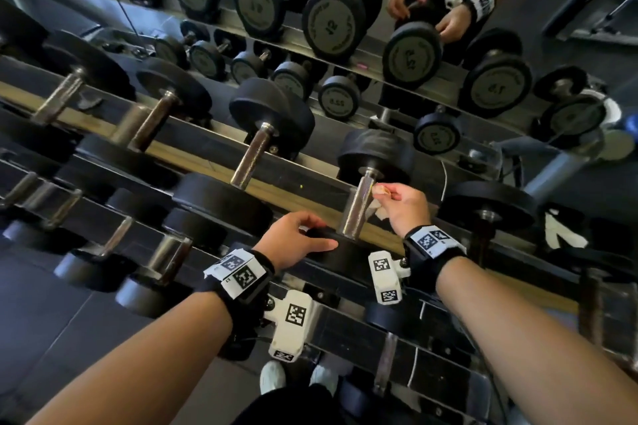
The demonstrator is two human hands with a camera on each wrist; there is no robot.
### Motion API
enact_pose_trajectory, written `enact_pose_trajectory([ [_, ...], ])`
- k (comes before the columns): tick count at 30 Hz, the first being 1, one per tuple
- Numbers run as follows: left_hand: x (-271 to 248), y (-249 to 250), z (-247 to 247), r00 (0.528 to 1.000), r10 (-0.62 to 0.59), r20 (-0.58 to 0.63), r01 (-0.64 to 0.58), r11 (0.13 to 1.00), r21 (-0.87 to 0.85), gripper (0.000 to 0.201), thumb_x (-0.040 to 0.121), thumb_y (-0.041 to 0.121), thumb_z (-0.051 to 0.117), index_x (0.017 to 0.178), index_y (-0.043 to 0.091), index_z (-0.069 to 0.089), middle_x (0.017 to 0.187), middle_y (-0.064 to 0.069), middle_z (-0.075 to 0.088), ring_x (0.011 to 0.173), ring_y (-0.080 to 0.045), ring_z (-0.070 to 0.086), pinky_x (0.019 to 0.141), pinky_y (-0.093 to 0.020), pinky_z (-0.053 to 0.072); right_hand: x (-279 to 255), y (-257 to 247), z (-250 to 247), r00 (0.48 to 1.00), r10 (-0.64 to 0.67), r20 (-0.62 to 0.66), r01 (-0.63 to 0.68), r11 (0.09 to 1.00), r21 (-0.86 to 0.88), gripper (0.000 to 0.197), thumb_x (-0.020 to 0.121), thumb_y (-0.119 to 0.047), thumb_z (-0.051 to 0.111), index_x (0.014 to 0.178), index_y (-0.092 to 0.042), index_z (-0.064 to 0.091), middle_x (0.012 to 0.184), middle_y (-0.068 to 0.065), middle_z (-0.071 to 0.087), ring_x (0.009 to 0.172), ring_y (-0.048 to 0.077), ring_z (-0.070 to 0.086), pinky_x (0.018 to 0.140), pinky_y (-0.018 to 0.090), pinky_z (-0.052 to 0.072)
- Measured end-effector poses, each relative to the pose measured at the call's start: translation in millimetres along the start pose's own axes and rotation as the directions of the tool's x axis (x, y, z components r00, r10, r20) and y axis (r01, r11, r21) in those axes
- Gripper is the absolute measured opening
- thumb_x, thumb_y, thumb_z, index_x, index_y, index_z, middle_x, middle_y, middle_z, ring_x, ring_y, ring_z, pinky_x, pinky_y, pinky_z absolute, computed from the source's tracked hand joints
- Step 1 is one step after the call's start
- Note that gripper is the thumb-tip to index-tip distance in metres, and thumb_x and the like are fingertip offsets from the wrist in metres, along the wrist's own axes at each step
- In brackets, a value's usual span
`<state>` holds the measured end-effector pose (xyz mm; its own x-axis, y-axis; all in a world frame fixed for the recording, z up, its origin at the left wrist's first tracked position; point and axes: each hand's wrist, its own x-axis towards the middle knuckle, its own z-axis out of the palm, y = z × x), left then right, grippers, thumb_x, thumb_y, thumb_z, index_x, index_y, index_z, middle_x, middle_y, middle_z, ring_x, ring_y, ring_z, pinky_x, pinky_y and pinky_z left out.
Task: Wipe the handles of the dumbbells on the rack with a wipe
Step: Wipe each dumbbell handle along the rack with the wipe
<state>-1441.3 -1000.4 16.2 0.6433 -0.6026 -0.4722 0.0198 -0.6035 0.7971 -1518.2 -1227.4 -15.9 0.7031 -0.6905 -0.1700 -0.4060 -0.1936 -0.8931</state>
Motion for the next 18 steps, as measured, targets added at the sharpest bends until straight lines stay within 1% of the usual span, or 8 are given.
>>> enact_pose_trajectory([
  [3,1,-2,0,1.000,0.022,0.005,-0.022,1.000,0.002,0.042,0.072,0.039,0.084,0.109,0.034,0.064,0.103,0.012,0.068,0.092,-0.005,0.065,0.083,-0.024,0.052,-12,3,2,0.999,-0.022,0.036,0.021,1.000,0.012,0.012,0.094,-0.014,0.065,0.100,-0.018,0.075,0.087,0.006,0.074,0.076,0.019,0.068,0.076,0.032,0.056],
  [6,2,-2,0,0.999,0.041,0.000,-0.041,0.999,0.011,0.047,0.072,0.036,0.085,0.113,0.030,0.064,0.107,0.011,0.067,0.099,-0.008,0.064,0.092,-0.029,0.051,-39,14,0,0.985,-0.009,0.170,0.008,1.000,0.005,0.011,0.091,-0.015,0.069,0.094,-0.024,0.075,0.095,0.001,0.076,0.091,0.019,0.071,0.084,0.029,0.055],
  [9,4,-2,0,0.999,0.045,-0.003,-0.044,0.999,0.015,0.045,0.071,0.036,0.086,0.109,0.029,0.064,0.105,0.012,0.066,0.098,-0.007,0.063,0.091,-0.027,0.050,-51,15,-7,0.960,0.038,0.278,-0.029,0.999,-0.035,0.011,0.088,-0.019,0.074,0.084,-0.029,0.077,0.088,0.000,0.078,0.086,0.016,0.072,0.080,0.025,0.054],
  [11,5,-3,0,0.999,0.055,-0.002,-0.055,0.998,0.022,0.045,0.071,0.036,0.086,0.109,0.028,0.064,0.104,0.014,0.065,0.098,-0.004,0.061,0.088,-0.025,0.047,-42,9,-12,0.980,0.033,0.196,-0.031,0.999,-0.013,0.021,0.089,-0.012,0.069,0.082,-0.031,0.075,0.085,-0.002,0.076,0.082,0.016,0.069,0.073,0.021,0.053],
  [13,6,-4,1,0.998,0.063,-0.002,-0.063,0.997,0.031,0.045,0.072,0.037,0.085,0.110,0.027,0.064,0.106,0.014,0.065,0.100,-0.004,0.060,0.090,-0.025,0.046,-35,0,-14,0.997,0.028,0.076,-0.027,1.000,-0.010,0.023,0.093,-0.010,0.063,0.087,-0.031,0.071,0.091,0.000,0.074,0.087,0.020,0.068,0.077,0.025,0.055],
  [15,6,-6,2,0.998,0.063,-0.009,-0.063,0.998,0.026,0.044,0.072,0.038,0.085,0.109,0.027,0.064,0.108,0.012,0.066,0.103,-0.007,0.061,0.094,-0.028,0.047,-39,-6,-6,0.999,0.017,0.047,-0.017,1.000,0.017,0.021,0.093,-0.009,0.063,0.091,-0.028,0.072,0.097,0.003,0.074,0.088,0.018,0.068,0.076,0.022,0.055],
  [16,6,-7,3,0.998,0.066,-0.012,-0.066,0.997,0.027,0.043,0.072,0.039,0.084,0.108,0.028,0.063,0.109,0.012,0.066,0.104,-0.009,0.061,0.096,-0.029,0.047,-46,-6,0,0.998,-0.004,0.061,0.003,1.000,0.020,0.018,0.093,-0.009,0.064,0.095,-0.023,0.074,0.102,0.005,0.074,0.092,0.016,0.069,0.080,0.021,0.055],
  [18,7,-8,3,0.997,0.079,-0.013,-0.078,0.996,0.044,0.042,0.072,0.040,0.084,0.107,0.031,0.063,0.110,0.012,0.066,0.106,-0.010,0.061,0.097,-0.031,0.047,-62,-4,9,0.996,-0.040,0.083,0.042,0.999,-0.024,0.014,0.092,-0.012,0.067,0.101,-0.014,0.077,0.108,0.005,0.075,0.103,0.018,0.069,0.096,0.028,0.051],
])
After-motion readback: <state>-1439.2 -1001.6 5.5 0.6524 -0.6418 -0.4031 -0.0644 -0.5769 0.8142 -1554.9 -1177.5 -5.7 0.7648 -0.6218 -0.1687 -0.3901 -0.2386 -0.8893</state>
